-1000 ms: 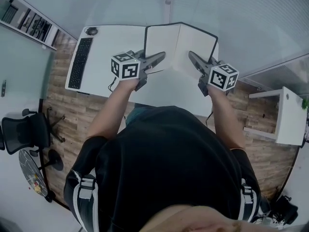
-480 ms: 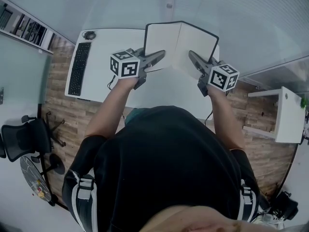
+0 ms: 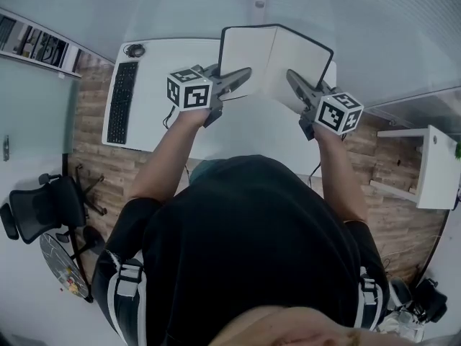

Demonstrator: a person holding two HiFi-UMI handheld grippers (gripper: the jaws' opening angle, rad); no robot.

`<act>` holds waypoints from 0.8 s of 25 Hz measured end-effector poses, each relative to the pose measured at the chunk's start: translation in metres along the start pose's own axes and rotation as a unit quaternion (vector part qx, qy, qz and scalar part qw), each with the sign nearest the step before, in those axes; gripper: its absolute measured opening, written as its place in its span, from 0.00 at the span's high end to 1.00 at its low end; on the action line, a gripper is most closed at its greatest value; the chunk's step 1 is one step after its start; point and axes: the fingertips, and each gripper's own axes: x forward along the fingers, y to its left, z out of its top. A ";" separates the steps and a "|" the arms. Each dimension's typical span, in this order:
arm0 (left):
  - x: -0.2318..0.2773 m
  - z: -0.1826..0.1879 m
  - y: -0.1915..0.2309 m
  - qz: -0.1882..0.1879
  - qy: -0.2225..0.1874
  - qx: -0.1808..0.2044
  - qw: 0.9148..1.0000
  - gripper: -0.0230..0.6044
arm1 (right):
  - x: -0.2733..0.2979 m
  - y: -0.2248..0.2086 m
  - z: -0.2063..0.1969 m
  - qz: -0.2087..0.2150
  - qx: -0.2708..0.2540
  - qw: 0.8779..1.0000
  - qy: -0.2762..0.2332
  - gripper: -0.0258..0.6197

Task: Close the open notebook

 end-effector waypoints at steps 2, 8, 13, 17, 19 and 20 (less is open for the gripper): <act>0.000 -0.001 0.006 0.000 0.003 0.002 1.000 0.89 | 0.006 -0.003 -0.002 -0.006 0.002 1.000 -0.001 0.86; 0.009 -0.019 0.020 0.000 0.008 -0.023 1.000 0.89 | 0.010 -0.018 -0.018 -0.015 0.015 1.000 0.017 0.86; 0.015 -0.030 0.027 0.004 0.016 -0.036 0.999 0.89 | 0.014 -0.027 -0.028 -0.016 0.029 0.999 0.031 0.86; 0.017 -0.038 0.033 0.006 0.019 -0.045 0.999 0.89 | 0.016 -0.033 -0.035 -0.018 0.029 0.999 0.040 0.86; 0.019 -0.042 0.037 0.008 0.021 -0.049 0.999 0.89 | 0.018 -0.036 -0.039 -0.020 0.028 0.998 0.045 0.86; 0.019 -0.044 0.038 0.008 0.021 -0.051 0.998 0.89 | 0.019 -0.037 -0.041 -0.020 0.029 0.998 0.047 0.86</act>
